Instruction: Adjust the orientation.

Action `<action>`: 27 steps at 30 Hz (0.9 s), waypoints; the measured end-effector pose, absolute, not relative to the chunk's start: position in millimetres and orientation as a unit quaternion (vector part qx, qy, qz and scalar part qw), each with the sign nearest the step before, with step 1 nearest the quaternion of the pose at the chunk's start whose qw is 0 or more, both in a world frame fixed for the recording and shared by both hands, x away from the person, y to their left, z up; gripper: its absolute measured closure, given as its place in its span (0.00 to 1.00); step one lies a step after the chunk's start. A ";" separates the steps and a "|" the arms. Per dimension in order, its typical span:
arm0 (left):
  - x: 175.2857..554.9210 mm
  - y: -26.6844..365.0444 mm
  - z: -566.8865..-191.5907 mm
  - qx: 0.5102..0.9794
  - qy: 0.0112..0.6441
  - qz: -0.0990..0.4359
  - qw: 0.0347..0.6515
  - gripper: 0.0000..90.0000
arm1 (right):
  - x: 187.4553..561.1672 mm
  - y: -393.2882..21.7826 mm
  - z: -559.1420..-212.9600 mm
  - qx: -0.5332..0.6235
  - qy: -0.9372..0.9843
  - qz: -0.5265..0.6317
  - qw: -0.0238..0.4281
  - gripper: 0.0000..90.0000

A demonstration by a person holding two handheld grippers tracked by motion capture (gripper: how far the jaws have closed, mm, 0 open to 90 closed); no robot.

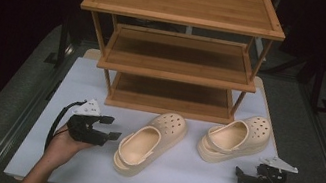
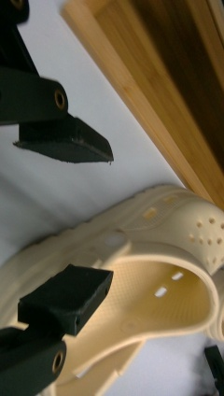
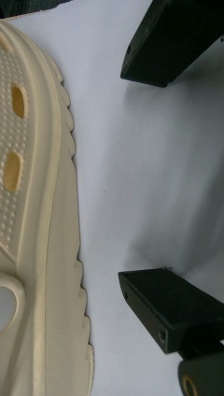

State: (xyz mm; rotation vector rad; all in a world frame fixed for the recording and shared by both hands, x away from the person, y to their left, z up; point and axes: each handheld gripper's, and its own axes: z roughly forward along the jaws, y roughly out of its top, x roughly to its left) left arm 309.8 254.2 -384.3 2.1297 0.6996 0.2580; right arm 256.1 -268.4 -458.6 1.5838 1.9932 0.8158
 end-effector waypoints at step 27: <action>340.5 181.2 -387.6 0.878 0.218 0.070 0.420 0.71 | 256.4 -268.6 -458.6 0.576 0.726 0.297 0.231 0.04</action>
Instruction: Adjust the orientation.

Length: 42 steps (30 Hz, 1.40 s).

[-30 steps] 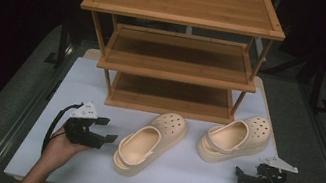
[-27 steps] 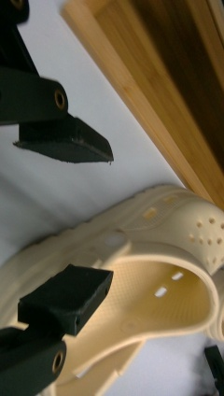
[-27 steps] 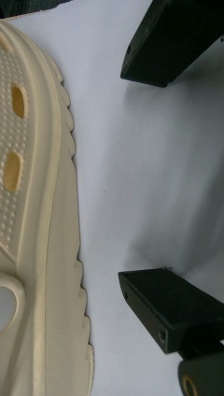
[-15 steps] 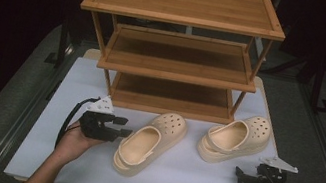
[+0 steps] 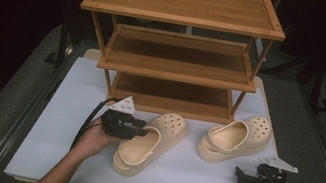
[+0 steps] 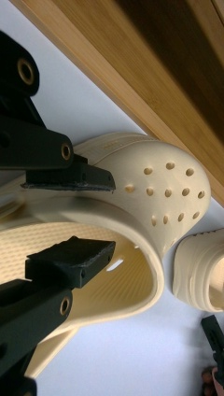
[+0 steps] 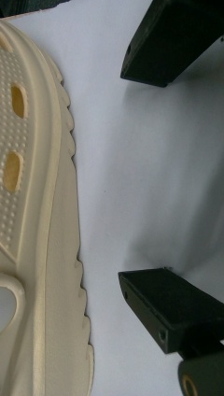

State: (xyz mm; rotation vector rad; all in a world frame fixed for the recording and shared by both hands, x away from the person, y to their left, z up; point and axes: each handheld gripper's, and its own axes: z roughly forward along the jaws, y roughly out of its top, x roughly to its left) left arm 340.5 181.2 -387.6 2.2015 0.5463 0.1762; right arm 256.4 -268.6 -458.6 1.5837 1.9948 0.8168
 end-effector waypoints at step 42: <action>332.3 219.7 -371.2 0.867 0.262 0.141 0.401 0.92 | 256.3 -268.8 -458.7 0.576 0.725 0.297 0.231 0.04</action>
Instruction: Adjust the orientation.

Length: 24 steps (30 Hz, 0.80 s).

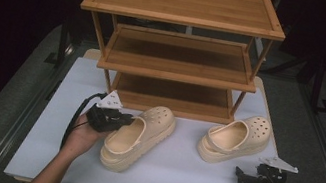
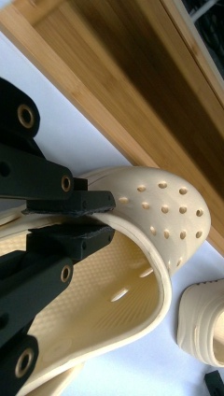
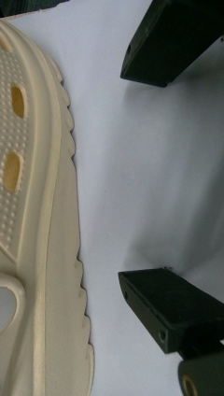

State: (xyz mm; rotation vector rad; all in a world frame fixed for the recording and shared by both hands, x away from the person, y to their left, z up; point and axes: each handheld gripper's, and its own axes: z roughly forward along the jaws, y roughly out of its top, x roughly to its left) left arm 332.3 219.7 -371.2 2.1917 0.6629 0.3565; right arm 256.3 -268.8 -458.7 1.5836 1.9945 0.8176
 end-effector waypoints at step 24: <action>314.7 288.6 -371.9 0.847 0.320 0.172 0.389 0.92 | 256.3 -268.6 -458.6 0.577 0.725 0.297 0.231 0.04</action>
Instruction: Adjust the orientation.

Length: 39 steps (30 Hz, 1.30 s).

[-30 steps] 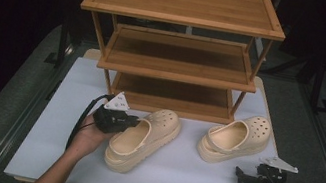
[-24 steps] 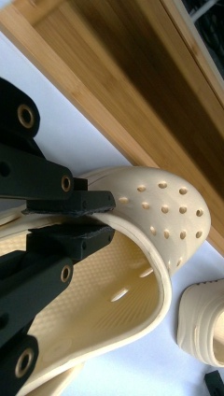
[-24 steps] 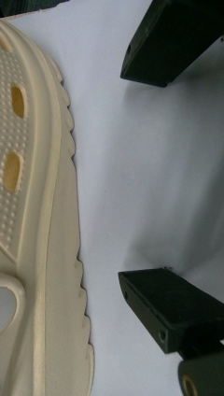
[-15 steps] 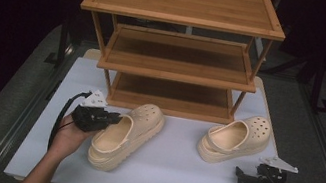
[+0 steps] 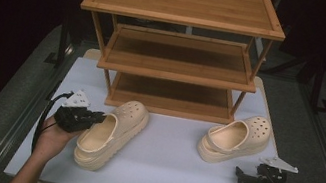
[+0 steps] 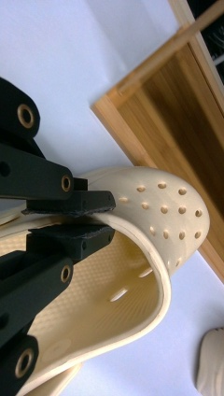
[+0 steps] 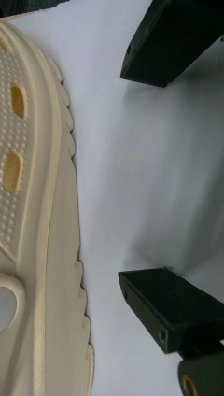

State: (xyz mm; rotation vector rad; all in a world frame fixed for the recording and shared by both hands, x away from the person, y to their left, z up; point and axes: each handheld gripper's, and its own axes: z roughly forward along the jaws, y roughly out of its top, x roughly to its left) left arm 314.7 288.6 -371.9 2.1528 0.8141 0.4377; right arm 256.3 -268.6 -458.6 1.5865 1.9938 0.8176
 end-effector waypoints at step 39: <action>290.5 359.3 -387.5 0.812 0.395 0.129 0.411 0.30 | 256.3 -268.6 -458.5 0.576 0.726 0.296 0.231 0.04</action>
